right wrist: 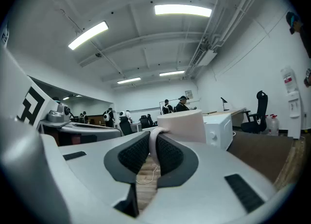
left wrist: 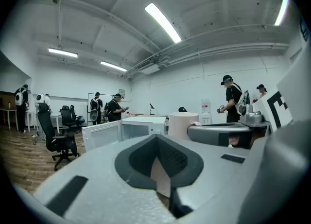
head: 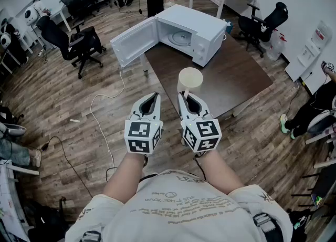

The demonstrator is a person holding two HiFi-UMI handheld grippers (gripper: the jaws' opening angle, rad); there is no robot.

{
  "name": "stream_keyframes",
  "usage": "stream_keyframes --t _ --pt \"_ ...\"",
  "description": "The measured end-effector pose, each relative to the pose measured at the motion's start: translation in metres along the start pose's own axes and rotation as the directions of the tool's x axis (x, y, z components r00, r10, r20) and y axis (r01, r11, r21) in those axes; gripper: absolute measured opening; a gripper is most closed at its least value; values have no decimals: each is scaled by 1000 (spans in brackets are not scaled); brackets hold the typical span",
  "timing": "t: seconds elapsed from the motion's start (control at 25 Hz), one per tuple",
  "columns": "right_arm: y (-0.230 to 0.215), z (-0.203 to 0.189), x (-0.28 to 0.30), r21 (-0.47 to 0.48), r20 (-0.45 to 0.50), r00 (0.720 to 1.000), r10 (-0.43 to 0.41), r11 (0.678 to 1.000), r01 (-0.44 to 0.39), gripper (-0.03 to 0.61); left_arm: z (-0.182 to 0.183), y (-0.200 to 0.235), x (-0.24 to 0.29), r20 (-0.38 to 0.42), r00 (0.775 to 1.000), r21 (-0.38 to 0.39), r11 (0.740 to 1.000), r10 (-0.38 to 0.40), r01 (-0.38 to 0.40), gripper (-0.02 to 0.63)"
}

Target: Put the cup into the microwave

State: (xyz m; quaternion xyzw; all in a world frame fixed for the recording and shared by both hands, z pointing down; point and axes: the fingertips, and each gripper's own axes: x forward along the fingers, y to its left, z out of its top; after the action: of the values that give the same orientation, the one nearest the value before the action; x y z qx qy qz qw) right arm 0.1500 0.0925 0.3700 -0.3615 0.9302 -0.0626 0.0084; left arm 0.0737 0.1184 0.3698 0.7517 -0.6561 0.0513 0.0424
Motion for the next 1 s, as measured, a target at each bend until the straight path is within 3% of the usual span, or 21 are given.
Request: stream_keyframes --t 0.56,1.0 --pt "-14 5 -7 8 31 999 10 1000 -10 45 -2 -14 6 -6 1000 -6 1000 14 -14 14" --pt "-24 3 28 -10 50 999 16 1000 -15 44 -6 5 42 4 1000 -10 1000 -18 18 14"
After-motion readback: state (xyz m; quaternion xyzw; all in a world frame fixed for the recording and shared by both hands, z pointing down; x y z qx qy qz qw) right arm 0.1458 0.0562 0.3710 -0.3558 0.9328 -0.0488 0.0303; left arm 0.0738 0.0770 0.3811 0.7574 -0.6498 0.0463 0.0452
